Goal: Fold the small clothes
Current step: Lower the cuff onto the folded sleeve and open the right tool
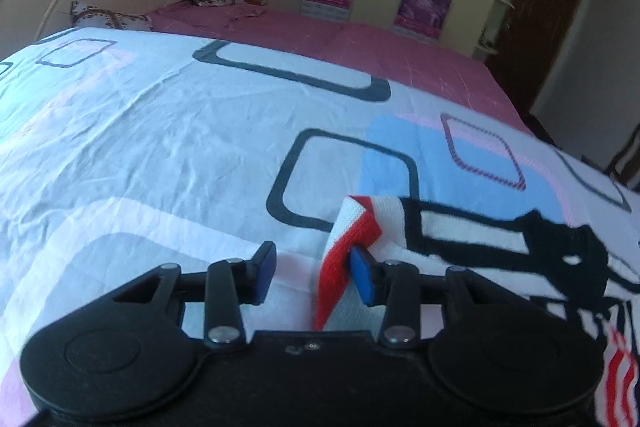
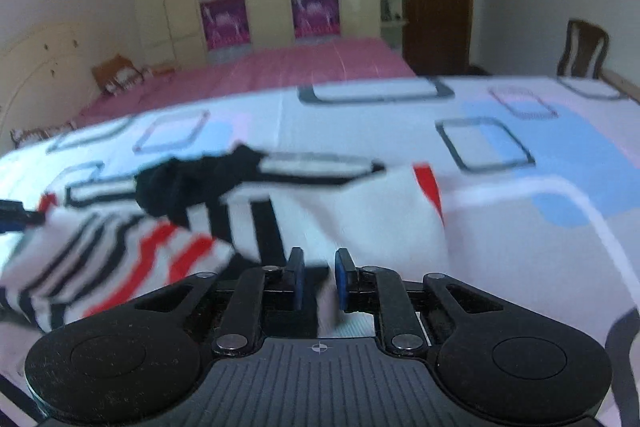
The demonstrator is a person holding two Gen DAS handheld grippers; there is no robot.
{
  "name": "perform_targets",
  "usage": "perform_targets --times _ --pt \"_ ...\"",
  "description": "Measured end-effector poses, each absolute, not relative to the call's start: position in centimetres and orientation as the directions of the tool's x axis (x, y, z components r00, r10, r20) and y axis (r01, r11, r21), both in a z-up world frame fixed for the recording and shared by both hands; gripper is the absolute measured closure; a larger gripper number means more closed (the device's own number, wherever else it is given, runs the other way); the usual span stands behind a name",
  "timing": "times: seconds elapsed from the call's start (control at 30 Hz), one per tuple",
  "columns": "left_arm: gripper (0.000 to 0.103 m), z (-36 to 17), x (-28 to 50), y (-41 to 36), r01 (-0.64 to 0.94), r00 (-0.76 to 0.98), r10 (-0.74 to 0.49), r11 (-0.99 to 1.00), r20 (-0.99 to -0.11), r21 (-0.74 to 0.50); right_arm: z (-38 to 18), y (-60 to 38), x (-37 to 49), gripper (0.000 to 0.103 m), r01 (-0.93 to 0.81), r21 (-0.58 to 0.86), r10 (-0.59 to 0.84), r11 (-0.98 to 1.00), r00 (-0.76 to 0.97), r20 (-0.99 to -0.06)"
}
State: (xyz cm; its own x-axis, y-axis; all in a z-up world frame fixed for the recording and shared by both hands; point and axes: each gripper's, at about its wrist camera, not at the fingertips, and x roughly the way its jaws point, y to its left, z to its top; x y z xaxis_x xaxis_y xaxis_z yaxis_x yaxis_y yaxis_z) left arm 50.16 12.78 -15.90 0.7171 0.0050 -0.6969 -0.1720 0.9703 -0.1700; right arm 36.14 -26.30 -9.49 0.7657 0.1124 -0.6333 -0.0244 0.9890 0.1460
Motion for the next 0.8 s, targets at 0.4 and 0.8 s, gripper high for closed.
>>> perform_targets --times 0.4,0.8 --pt "0.056 -16.5 51.5 11.5 -0.136 0.703 0.027 0.986 -0.71 -0.097 -12.8 -22.8 38.4 0.087 -0.136 0.06 0.138 0.989 0.693 -0.707" --pt "0.057 -12.9 42.0 7.5 0.013 0.733 -0.121 0.986 -0.67 -0.163 -10.7 -21.8 36.1 0.087 -0.193 0.14 0.236 0.971 0.693 -0.681"
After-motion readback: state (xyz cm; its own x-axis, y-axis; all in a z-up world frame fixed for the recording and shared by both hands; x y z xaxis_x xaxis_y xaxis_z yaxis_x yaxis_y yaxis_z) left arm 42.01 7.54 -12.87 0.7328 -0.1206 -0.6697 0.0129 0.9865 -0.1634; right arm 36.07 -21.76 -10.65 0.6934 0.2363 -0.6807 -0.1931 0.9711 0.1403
